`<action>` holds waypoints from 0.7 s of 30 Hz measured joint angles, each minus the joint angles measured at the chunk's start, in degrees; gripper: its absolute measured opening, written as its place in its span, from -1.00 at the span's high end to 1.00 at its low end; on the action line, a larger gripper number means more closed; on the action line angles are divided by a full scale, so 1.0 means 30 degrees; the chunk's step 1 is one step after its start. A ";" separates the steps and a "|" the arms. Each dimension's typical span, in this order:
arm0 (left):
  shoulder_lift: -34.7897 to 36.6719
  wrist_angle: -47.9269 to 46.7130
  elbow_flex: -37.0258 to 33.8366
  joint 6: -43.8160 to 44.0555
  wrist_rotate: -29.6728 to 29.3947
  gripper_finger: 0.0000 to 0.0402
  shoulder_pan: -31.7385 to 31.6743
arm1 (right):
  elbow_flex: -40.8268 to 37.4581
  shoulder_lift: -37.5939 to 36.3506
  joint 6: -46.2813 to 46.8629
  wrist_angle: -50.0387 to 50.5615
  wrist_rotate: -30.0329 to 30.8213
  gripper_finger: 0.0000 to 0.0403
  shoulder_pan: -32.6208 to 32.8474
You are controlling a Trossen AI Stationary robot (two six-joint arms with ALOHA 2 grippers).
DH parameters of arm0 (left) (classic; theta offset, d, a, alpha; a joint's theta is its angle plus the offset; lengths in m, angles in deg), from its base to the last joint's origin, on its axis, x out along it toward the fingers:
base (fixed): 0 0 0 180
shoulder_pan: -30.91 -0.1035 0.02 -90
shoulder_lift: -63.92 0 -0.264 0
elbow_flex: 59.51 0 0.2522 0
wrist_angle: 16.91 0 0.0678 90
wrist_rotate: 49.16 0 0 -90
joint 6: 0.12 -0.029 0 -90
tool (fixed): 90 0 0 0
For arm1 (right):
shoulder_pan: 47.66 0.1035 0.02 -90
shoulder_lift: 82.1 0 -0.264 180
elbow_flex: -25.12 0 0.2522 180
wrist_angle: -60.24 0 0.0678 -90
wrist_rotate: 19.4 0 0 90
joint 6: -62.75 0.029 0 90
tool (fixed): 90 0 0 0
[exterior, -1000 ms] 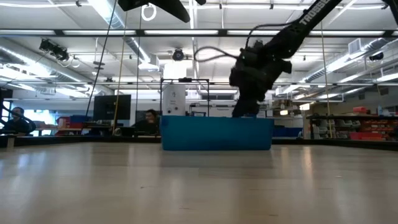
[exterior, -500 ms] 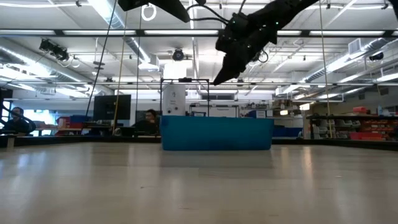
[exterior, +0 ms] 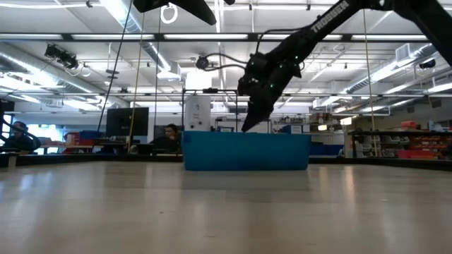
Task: Pick and place USB-C Cables
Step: Adjust the bin into the center of the table
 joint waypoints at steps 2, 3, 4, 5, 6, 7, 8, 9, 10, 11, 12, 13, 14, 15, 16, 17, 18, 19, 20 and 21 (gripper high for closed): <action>0.0000 0.0000 0.0000 0.0079 0.0000 0.12 -0.0006 | 0.0000 0.0508 0.0033 -0.0023 0.0001 0.99 -0.0021; 0.0000 0.0000 0.0000 0.0083 0.0000 0.12 -0.0007 | 0.0000 0.0736 0.0030 -0.0032 0.0019 0.99 -0.0027; 0.0000 0.0000 0.0000 0.0084 0.0000 0.12 -0.0006 | 0.0000 0.0951 0.0019 -0.0039 0.0079 0.99 -0.0027; 0.0000 0.0000 0.0000 0.0090 0.0000 0.12 0.0000 | 0.0034 0.1088 0.0011 -0.0186 0.0072 0.99 -0.0027; 0.0000 0.0000 0.0000 0.0090 0.0000 0.12 0.0000 | 0.0066 0.1186 0.0004 -0.0216 0.0067 0.99 -0.0041; 0.0000 0.0000 0.0000 0.0090 0.0000 0.12 0.0000 | 0.0070 0.1297 -0.0040 -0.0275 0.0088 1.00 -0.0046; 0.0000 0.0006 0.0000 0.0093 0.0000 0.12 -0.0003 | 0.0055 0.1386 -0.0089 -0.0312 0.0229 1.00 -0.0066; 0.0000 0.0000 0.0000 0.0113 0.0000 0.12 -0.0002 | 0.0051 0.1404 -0.0161 -0.0374 0.0386 1.00 -0.0096; 0.0000 0.0000 0.0000 0.0223 0.0000 0.12 -0.0007 | 0.0047 0.1389 -0.0200 -0.0370 0.0602 1.00 -0.0100; 0.0000 0.0000 0.0000 0.0324 0.0000 0.12 -0.0002 | 0.0023 0.1389 -0.0201 -0.0376 0.0608 1.00 -0.0129; 0.0000 0.0002 0.0000 0.0360 0.0000 0.12 -0.0004 | 0.0013 0.1389 -0.0188 -0.0379 0.0582 1.00 -0.0179; 0.0000 0.0000 0.0000 0.0360 0.0000 0.12 -0.0007 | 0.0007 0.1373 -0.0186 -0.0262 0.0559 1.00 -0.0225; 0.0000 0.0001 0.0000 0.0360 -0.0007 0.12 -0.0003 | 0.0007 0.1353 -0.0186 -0.0070 0.0546 1.00 -0.0245; 0.0000 0.0000 0.0000 0.0379 -0.0007 0.12 -0.0004 | 0.0007 0.1338 -0.0185 0.0157 0.0546 1.00 -0.0253; 0.0000 0.0000 0.0000 0.0439 -0.0007 0.12 -0.0007 | 0.0012 0.1326 -0.0190 0.0425 0.0518 1.00 -0.0255; 0.0000 0.0000 0.0000 0.0454 -0.0007 0.12 -0.0007 | 0.0020 0.1308 -0.0204 0.0706 0.0499 1.00 -0.0253; 0.0000 0.0000 0.0000 0.0454 -0.0007 0.12 -0.0005 | 0.0022 0.1291 -0.0216 0.0974 0.0482 1.00 -0.0211; 0.0000 0.0000 0.0000 0.0454 -0.0007 0.12 -0.0002 | 0.0024 0.1287 -0.0222 0.1185 0.0474 1.00 -0.0154; 0.0000 0.0000 0.0000 0.0454 -0.0007 0.12 0.0000 | 0.0029 0.1287 -0.0231 0.1339 0.0476 1.00 -0.0082; 0.0000 0.0000 0.0000 0.0454 -0.0007 0.12 0.0000 | 0.0029 0.1287 -0.0237 0.1493 0.0473 1.00 0.0001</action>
